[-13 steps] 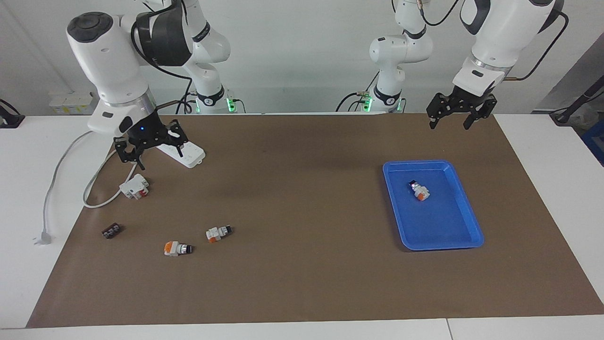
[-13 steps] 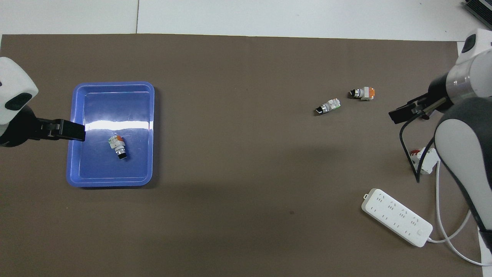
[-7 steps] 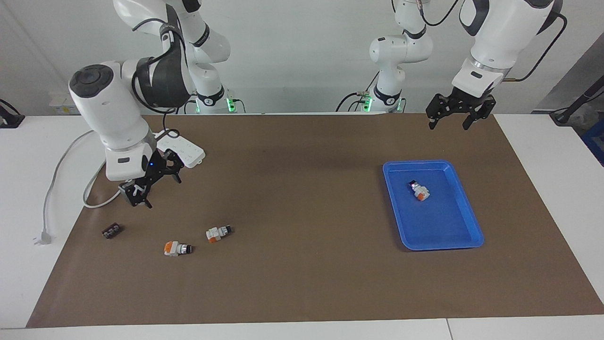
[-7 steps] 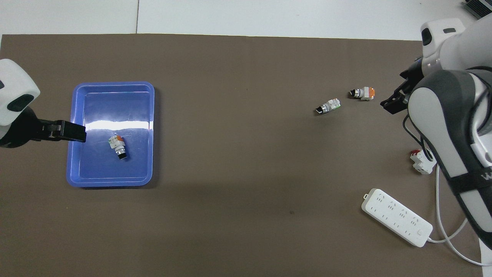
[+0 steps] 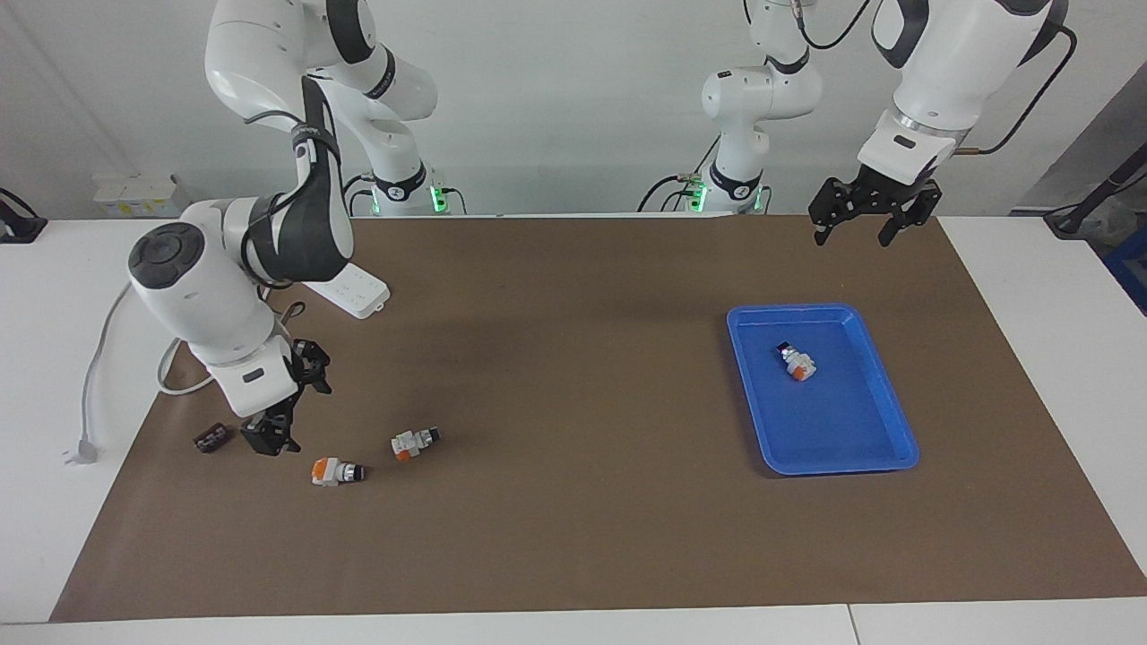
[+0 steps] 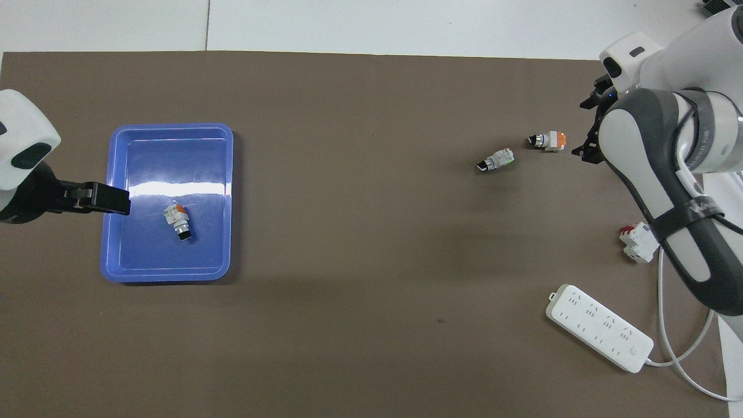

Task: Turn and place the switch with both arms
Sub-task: 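Lower the open right gripper over the orange-ended connector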

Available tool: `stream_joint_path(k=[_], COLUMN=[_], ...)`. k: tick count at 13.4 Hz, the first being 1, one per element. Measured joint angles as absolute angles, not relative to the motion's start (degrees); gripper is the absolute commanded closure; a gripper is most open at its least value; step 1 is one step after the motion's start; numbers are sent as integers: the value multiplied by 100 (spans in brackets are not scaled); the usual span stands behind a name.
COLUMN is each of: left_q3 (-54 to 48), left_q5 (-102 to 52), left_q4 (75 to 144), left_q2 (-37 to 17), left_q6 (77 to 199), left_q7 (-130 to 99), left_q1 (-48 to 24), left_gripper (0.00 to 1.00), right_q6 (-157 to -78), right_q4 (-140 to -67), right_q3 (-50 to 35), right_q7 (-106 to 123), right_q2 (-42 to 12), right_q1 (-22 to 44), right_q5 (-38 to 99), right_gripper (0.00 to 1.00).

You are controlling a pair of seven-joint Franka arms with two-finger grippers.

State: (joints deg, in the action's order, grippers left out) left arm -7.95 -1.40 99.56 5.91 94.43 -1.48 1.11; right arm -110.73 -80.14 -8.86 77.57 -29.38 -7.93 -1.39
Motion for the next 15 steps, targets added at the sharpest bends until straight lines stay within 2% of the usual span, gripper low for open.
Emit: stream_joint_path(k=[3, 6, 11, 15], left_q3=[-810, -804, -798, -796], left_q5=[-144, -144, -144, -144], left_q4=[10167, 10238, 10270, 10283], left_q2=[677, 736, 741, 742], left_q6=[9622, 9665, 9696, 9710], left_q7=[-148, -148, -148, -148], left_q1=[107, 107, 109, 110], left_gripper=[0, 0, 0, 0], right_q6=[-11076, -11110, -11341, -11741], right_q4=[-7476, -7083, -7024, -7413], right_q3=[-1713, -1960, -2049, -2100], right_q7=[8369, 9017, 9570, 9963], right_q2=[-3743, -4367, -4602, -4614], right_q1=[-1529, -1743, -1980, -2135], right_q5=[-147, -147, -11, 357], right_gripper=[0, 0, 1, 3])
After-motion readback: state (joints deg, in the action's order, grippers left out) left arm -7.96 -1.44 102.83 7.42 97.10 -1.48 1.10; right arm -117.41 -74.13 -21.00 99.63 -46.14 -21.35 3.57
